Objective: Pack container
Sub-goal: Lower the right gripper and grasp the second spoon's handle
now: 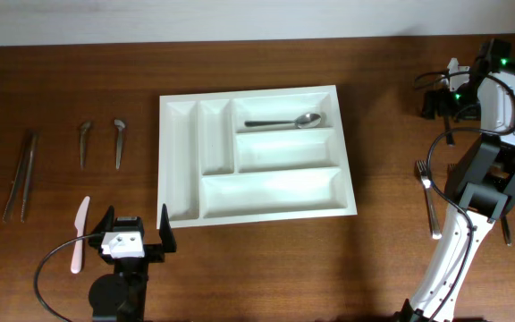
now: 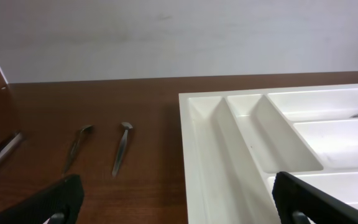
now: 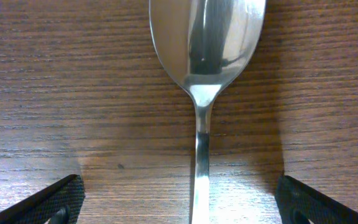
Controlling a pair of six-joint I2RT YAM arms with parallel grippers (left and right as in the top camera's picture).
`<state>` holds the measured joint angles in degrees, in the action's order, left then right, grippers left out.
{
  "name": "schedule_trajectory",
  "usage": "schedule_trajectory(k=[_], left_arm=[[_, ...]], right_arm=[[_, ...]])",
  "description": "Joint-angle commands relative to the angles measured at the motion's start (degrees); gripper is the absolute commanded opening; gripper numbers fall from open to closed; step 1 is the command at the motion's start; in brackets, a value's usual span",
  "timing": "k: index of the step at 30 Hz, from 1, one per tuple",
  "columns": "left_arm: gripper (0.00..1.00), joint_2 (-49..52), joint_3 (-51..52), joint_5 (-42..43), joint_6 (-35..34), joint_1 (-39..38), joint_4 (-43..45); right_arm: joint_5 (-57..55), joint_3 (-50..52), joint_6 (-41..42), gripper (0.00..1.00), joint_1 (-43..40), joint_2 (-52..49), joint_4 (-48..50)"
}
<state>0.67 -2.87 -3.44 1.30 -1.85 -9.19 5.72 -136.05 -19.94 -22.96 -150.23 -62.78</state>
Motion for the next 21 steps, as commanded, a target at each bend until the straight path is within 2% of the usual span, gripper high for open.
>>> schedule_trajectory(k=[1, 11, 16, 19, 21], left_arm=[[0.99, -0.33, 0.2, 0.2, 0.87, 0.26, -0.02], [0.99, -0.33, 0.2, 0.2, 0.87, 0.26, -0.02], [0.99, -0.33, 0.2, 0.2, 0.87, 0.26, -0.02], [0.99, -0.33, 0.2, 0.2, 0.87, 0.26, -0.04], [0.99, -0.33, 0.2, 0.2, 0.87, 0.26, -0.02]], right_arm=[[1.16, 0.44, -0.11, 0.99, -0.33, -1.66, -0.37], [1.16, 0.42, -0.13, 0.98, -0.33, -1.66, 0.7], [1.18, 0.42, -0.11, 0.52, -0.31, -1.66, 2.49], [1.18, 0.42, -0.11, 0.43, -0.31, -1.66, 3.08], [1.16, 0.42, -0.11, 0.31, -0.31, -1.66, 3.3]])
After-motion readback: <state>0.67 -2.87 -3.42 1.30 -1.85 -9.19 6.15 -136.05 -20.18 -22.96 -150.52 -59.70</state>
